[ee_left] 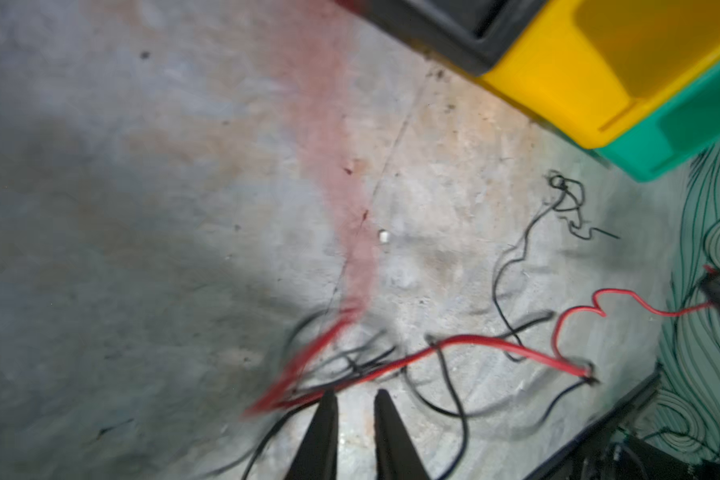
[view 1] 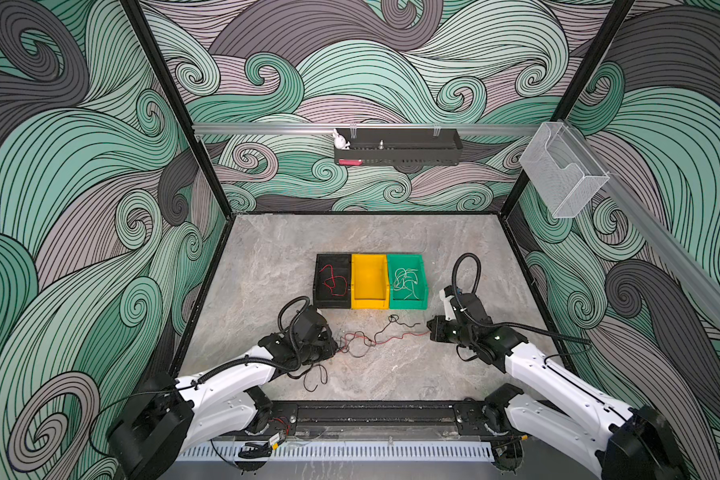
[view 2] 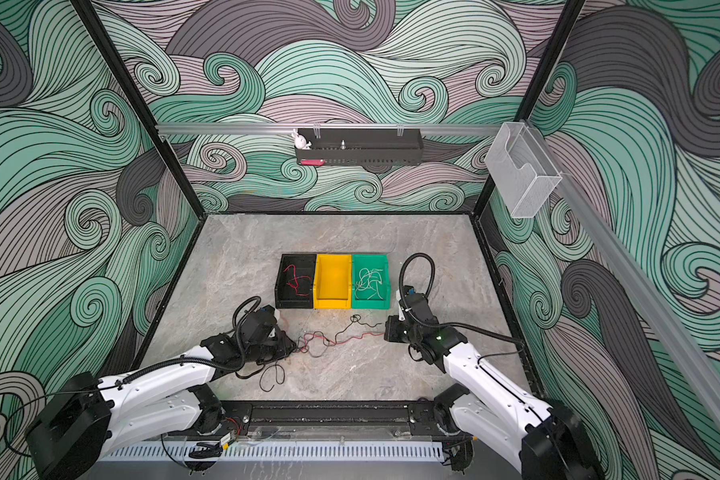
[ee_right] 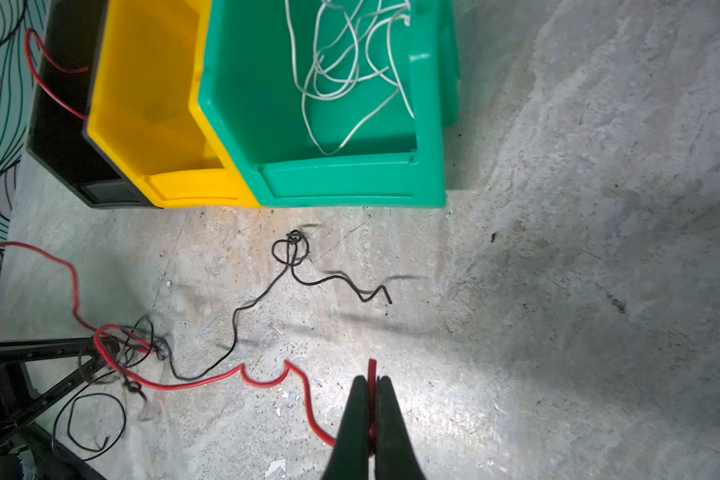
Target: Untangle the cables
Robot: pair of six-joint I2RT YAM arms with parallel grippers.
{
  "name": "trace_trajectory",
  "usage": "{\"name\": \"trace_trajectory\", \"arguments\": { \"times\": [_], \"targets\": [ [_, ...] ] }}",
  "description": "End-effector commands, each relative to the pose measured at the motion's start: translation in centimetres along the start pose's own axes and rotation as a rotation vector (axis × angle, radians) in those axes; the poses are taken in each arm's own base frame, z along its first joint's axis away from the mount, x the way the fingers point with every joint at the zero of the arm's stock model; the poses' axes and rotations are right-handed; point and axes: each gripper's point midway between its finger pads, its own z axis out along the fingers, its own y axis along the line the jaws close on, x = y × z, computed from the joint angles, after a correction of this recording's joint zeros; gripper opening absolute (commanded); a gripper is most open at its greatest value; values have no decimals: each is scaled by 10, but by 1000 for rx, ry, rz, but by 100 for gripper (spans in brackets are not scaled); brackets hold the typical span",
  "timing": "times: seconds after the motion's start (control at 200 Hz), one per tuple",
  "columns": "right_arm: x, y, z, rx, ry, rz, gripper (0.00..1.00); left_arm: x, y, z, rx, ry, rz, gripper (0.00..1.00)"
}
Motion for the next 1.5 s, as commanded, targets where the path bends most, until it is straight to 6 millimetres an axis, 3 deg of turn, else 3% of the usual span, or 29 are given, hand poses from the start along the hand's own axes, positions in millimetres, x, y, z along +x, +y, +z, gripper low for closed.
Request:
{"name": "trace_trajectory", "arguments": {
  "times": [0.0,0.175,0.445,0.736,0.906,1.091,1.351,1.491],
  "targets": [
    [1,5,1,-20,7,-3,2,0,0,0,-33,37,10,32],
    [-10,18,-17,-62,-43,-29,2,-3,-5,-3,-18,26,11,44],
    [-21,44,-45,-144,-65,-63,2,-11,-49,-23,127,16,74,46],
    [-29,84,-72,-300,-74,-86,2,-14,-71,-33,179,3,116,53],
    [-35,100,-89,-368,-99,-92,2,-15,-94,-44,264,-1,135,53],
    [-37,103,-92,-378,-110,-90,2,-13,-111,-51,322,4,153,52],
    [-48,81,-89,-239,-167,-97,2,-12,-106,-51,297,3,156,50],
    [-52,80,-86,-218,-163,-104,2,-13,-106,-55,299,-7,162,50]
  ]
}}
